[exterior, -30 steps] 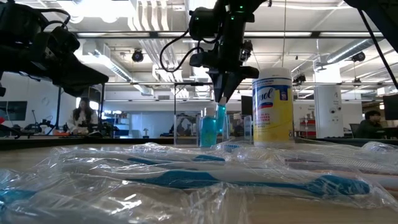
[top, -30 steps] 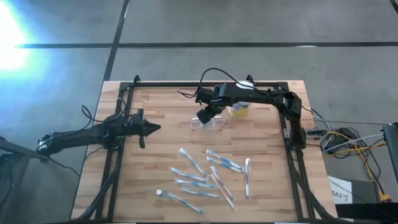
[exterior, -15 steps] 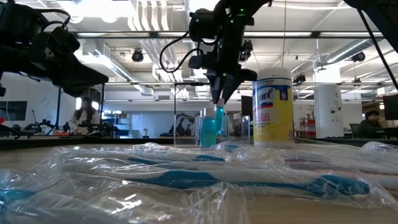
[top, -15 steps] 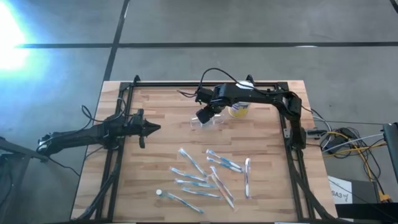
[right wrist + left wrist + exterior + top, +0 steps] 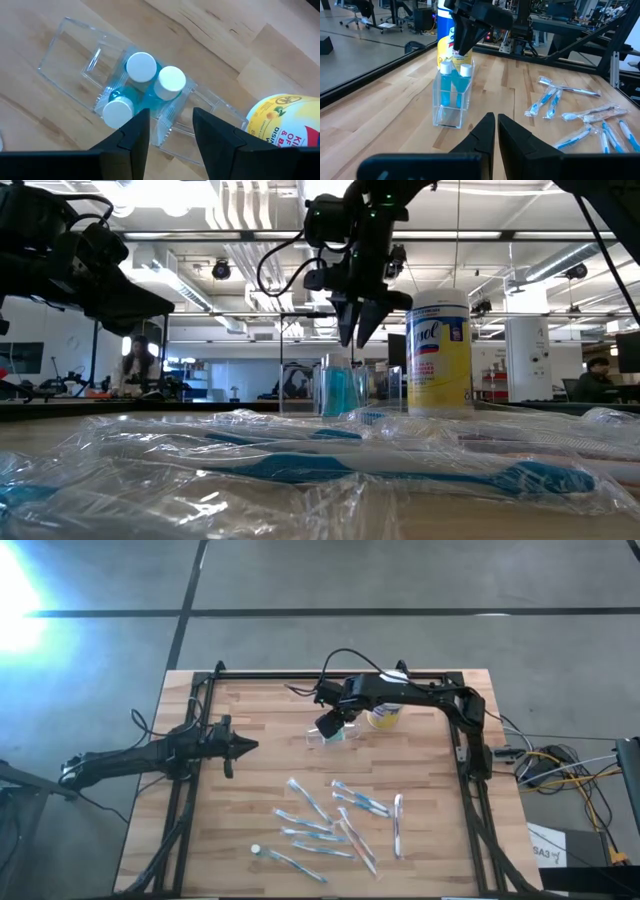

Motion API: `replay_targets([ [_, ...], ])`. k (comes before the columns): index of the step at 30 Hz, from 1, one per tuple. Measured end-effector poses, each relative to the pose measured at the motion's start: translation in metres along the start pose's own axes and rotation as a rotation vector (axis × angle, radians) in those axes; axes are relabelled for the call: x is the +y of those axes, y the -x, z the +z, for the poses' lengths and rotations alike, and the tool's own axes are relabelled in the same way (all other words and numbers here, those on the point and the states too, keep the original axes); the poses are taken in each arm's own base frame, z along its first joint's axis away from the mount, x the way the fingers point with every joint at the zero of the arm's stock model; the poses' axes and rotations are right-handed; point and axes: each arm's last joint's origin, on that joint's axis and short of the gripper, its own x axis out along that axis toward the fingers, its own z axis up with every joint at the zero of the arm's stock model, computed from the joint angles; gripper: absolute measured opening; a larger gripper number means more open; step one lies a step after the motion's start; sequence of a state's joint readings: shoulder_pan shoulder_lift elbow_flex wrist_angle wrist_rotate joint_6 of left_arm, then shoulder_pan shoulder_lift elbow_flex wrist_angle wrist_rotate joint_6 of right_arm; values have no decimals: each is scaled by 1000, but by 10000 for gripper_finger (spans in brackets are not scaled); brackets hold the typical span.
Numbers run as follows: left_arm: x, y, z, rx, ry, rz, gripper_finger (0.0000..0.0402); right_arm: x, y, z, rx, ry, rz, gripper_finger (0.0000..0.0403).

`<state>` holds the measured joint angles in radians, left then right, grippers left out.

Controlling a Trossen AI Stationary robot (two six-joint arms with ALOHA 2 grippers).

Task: Pick & Place toothbrushing station
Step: Put the blue mouthwash into the transparent organizer

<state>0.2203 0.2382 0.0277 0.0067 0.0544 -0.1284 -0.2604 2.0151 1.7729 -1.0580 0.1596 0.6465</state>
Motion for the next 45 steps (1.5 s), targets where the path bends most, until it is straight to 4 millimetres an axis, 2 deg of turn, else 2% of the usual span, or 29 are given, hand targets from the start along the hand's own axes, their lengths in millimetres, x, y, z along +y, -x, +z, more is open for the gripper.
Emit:
replay_targets([
  [5, 0, 0, 0, 1, -2, 0, 26, 0, 4, 2, -40, 47, -32, 144],
  [9, 0, 0, 0, 3, -15, 0, 26, 6, 16, 1, -95, 163, -51, 134],
  [13, 0, 0, -2, 19, -21, 2, 26, 28, 42, -12, -233, 387, -22, 121],
  [17, 0, 0, -3, 28, -26, 4, 26, 51, 81, -30, -444, 639, 160, 97],
  [19, 0, 0, -3, 29, -24, 4, 26, 49, 92, -35, -493, 656, 213, 76],
  [21, 0, 0, -3, 29, -23, 4, 26, 37, 95, -38, -497, 644, 197, 48],
  [24, 0, 0, -3, 32, -16, 4, 26, 12, 81, -40, -466, 621, 131, 15],
  [27, 0, 0, -3, 33, -9, 5, 26, -10, 58, -40, -446, 576, 131, 10],
  [31, 0, 0, -3, 29, -6, 6, 26, -30, 31, -35, -467, 514, 119, 8],
  [40, 2, 0, -2, 13, 7, 62, 26, -50, -8, -19, -424, 457, 86, 8],
  [45, 2, 0, -2, 10, 32, 75, 26, -54, -18, -7, -386, 461, 91, 8],
])
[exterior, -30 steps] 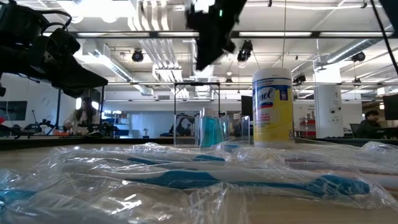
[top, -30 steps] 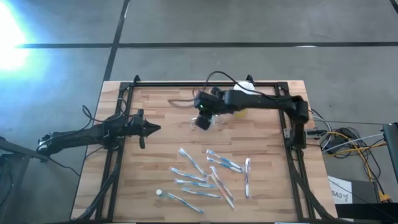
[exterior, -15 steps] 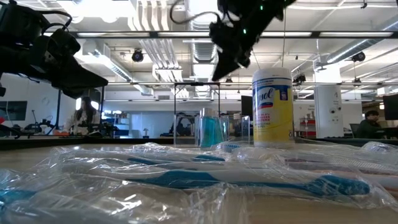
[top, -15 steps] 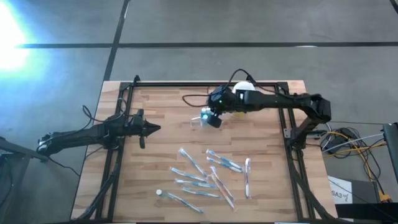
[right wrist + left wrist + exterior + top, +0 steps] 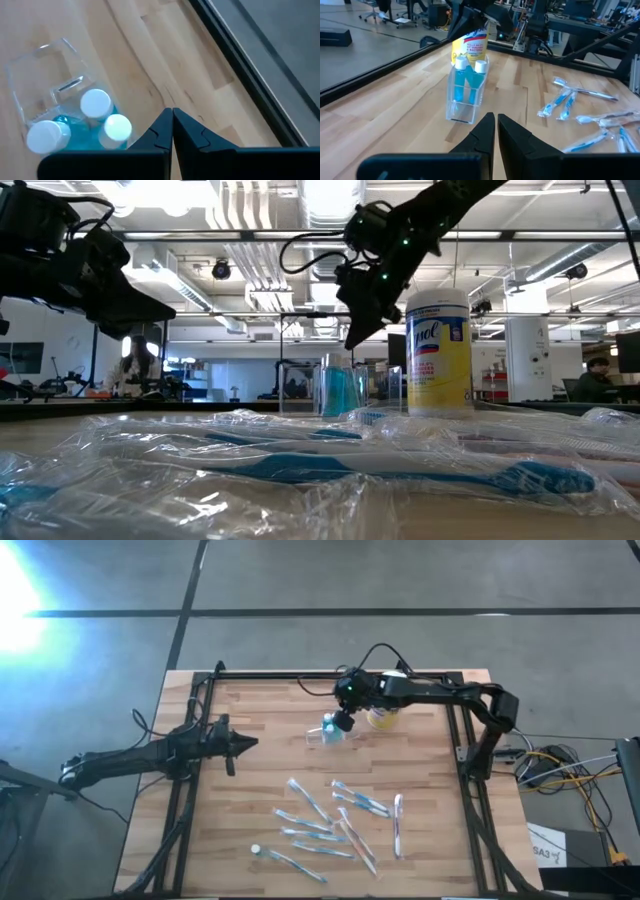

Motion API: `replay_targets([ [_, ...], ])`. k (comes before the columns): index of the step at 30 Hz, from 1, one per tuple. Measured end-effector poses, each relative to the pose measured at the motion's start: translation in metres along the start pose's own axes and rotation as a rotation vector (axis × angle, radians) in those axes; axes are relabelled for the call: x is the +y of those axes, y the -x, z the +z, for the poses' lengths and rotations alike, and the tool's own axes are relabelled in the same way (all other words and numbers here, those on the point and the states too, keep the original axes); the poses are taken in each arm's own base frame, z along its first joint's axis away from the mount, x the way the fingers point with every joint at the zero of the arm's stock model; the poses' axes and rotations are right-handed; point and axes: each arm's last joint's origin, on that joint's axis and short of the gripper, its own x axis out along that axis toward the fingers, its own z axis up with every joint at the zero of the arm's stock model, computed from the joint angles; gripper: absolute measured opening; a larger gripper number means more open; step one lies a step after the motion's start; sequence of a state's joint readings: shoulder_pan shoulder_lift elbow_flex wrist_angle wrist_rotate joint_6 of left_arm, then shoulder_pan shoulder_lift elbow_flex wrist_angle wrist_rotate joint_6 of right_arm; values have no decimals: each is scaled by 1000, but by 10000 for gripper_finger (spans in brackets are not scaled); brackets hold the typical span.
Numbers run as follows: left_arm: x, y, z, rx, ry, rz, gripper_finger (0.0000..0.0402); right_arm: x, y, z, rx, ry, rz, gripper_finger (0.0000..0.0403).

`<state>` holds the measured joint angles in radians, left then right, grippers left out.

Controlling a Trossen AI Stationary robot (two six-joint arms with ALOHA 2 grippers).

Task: Pick & Place toothbrushing station
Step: Put the blue mouthwash into the transparent organizer

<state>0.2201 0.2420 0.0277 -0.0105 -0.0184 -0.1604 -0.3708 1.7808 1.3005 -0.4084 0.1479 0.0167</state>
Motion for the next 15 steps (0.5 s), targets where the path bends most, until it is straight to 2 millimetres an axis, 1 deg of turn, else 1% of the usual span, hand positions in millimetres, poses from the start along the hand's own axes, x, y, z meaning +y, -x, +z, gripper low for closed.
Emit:
replay_targets([
  [5, 0, 0, -1, 7, 6, 2, 26, -2, -8, 10, 17, 11, 102, 8],
  [10, 0, 0, -1, 12, 7, 3, 26, -1, -15, 14, 106, 8, 108, 8],
  [15, 0, 0, -1, 12, 8, 3, 26, 1, -18, 18, 141, -11, 87, 8],
])
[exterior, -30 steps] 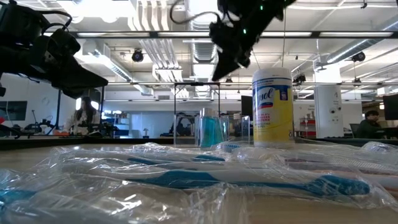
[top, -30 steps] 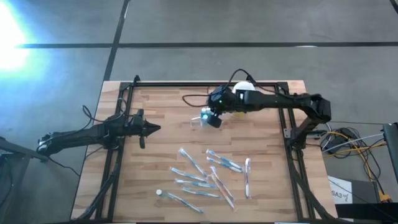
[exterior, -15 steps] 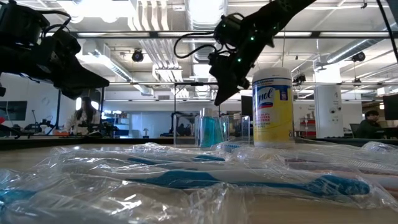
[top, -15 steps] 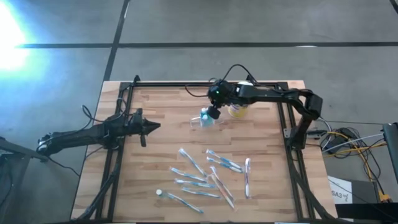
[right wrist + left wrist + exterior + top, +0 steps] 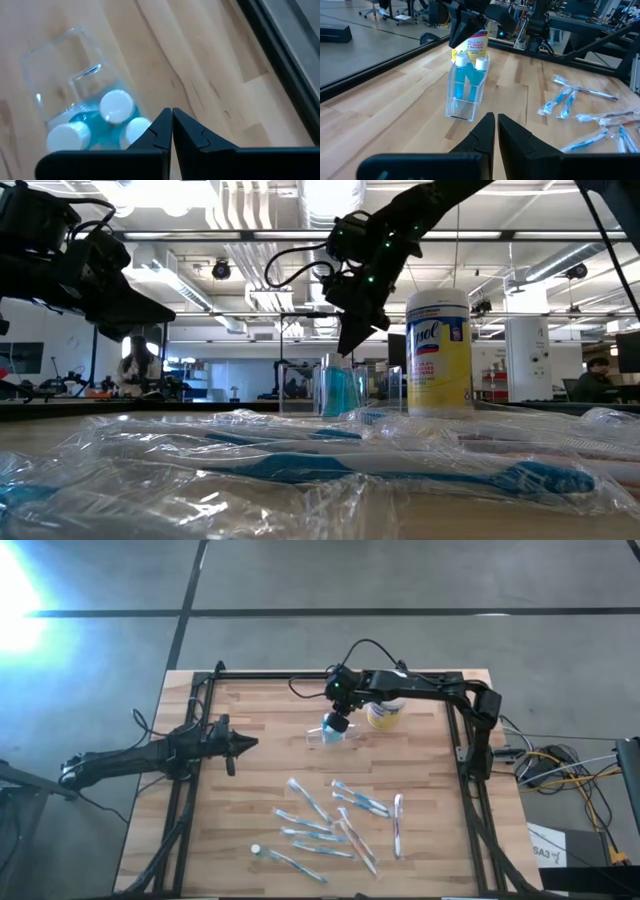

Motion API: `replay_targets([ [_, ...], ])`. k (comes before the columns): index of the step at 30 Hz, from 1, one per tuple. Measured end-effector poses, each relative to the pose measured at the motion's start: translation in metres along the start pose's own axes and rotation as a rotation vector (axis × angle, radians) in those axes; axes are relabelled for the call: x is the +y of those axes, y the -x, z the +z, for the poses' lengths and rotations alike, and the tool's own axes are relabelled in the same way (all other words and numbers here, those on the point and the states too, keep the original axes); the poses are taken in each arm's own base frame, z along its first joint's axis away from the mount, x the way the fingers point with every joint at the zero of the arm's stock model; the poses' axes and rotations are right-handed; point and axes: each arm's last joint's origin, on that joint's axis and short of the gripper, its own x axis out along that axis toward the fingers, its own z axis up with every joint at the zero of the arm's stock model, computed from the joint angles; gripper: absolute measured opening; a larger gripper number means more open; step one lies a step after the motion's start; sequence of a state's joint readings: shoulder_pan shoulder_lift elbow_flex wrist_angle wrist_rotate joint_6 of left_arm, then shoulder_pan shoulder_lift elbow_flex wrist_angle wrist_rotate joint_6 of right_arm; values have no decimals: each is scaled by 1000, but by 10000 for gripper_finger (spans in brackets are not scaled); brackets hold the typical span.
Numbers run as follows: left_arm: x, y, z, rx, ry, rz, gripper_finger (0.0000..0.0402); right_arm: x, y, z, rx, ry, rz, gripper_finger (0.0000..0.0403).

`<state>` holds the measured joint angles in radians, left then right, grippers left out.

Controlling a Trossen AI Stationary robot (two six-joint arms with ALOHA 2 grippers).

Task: Pick & Place toothbrushing station
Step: Put the blue mouthwash into the transparent organizer

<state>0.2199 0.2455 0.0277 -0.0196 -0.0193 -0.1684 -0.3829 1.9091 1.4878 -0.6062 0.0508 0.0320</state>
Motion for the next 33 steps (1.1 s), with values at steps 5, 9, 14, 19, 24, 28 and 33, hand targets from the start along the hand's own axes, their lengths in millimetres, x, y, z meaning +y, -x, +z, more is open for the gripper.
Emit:
replay_targets([
  [5, 0, 0, 0, 0, 0, 1, 26, 8, 2, -2, 28, 5, 8, 8],
  [9, 0, 0, 0, 1, 0, 1, 26, 15, 4, -4, 31, 21, 17, 8],
  [14, 0, 0, 0, 2, 3, 1, 26, 20, 4, -6, 41, 24, 22, 8],
  [19, 0, 0, 0, 2, 5, 1, 26, 20, 4, -8, 63, 23, 20, 8],
  [24, 0, 0, 0, 2, 5, 1, 26, 20, 4, -10, 74, 9, 17, 8],
  [28, 0, 0, 0, 2, 5, 1, 26, 24, 5, -11, 86, 20, 21, 8],
  [33, 0, 0, 0, 3, 5, 1, 26, 35, 6, -13, 99, 39, 34, 8],
])
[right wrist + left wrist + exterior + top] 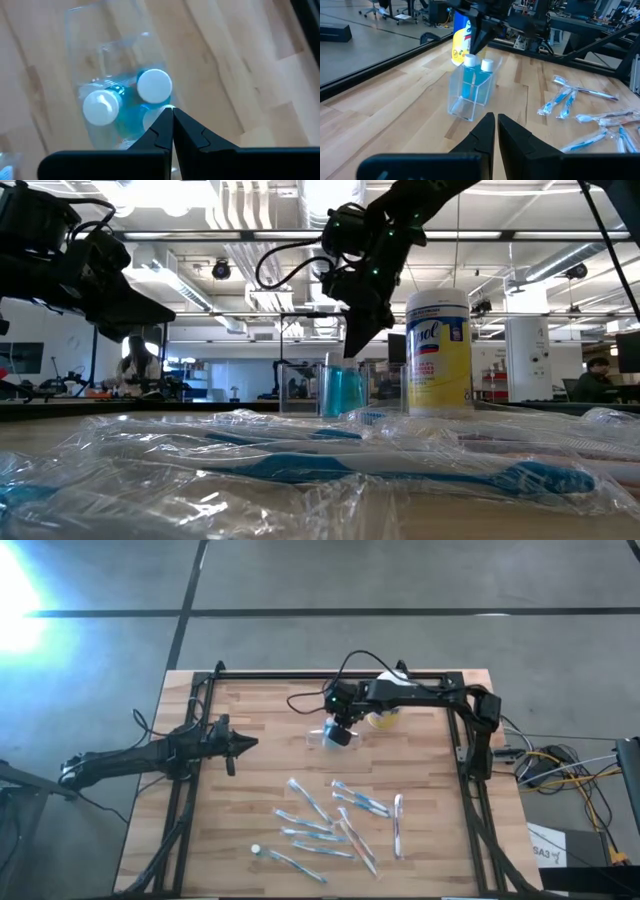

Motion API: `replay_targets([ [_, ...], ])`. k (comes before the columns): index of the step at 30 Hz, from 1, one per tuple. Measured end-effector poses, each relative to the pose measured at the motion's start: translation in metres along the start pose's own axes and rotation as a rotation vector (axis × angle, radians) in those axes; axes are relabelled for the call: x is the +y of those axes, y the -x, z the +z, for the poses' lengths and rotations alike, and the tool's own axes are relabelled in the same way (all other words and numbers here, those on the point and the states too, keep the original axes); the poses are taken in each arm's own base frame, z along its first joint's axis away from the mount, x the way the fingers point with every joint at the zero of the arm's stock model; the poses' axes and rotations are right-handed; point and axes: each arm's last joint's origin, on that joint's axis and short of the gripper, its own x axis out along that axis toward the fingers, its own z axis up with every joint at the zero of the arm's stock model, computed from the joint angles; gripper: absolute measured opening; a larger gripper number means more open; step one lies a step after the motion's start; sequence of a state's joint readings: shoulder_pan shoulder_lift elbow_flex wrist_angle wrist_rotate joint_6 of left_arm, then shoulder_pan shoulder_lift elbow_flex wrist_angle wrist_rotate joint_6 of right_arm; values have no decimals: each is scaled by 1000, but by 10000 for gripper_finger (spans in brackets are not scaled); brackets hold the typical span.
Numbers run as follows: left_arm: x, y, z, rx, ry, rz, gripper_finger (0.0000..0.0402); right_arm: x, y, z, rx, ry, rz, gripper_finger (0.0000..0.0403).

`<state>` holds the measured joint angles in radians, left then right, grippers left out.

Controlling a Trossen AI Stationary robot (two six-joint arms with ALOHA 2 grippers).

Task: Pick & Place toothbrushing station
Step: Put the blue mouthwash into the transparent organizer

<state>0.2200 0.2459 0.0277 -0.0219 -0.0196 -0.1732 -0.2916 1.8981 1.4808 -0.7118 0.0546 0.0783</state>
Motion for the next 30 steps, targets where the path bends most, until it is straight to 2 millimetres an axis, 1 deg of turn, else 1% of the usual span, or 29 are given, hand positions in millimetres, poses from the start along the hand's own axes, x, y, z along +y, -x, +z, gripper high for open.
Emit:
replay_targets([
  [5, 0, 0, 0, 0, 0, 0, 26, 10, 4, 1, -6, 19, 14, 8],
  [11, 0, 0, 0, 0, 0, 0, 26, 20, 10, -1, 32, 28, 21, 8],
  [14, 0, 0, 0, 0, 0, 0, 26, 23, 11, -1, 31, 39, -17, 8],
  [18, 0, 0, 0, 0, 0, 0, 26, 21, 11, -1, 16, 33, -126, 8],
  [25, 0, 0, 0, 0, -1, 0, 26, 14, 11, 0, 16, 25, -137, 8],
  [30, 0, 0, 0, 0, -1, 1, 26, 13, 9, -2, 32, 45, -116, 8],
])
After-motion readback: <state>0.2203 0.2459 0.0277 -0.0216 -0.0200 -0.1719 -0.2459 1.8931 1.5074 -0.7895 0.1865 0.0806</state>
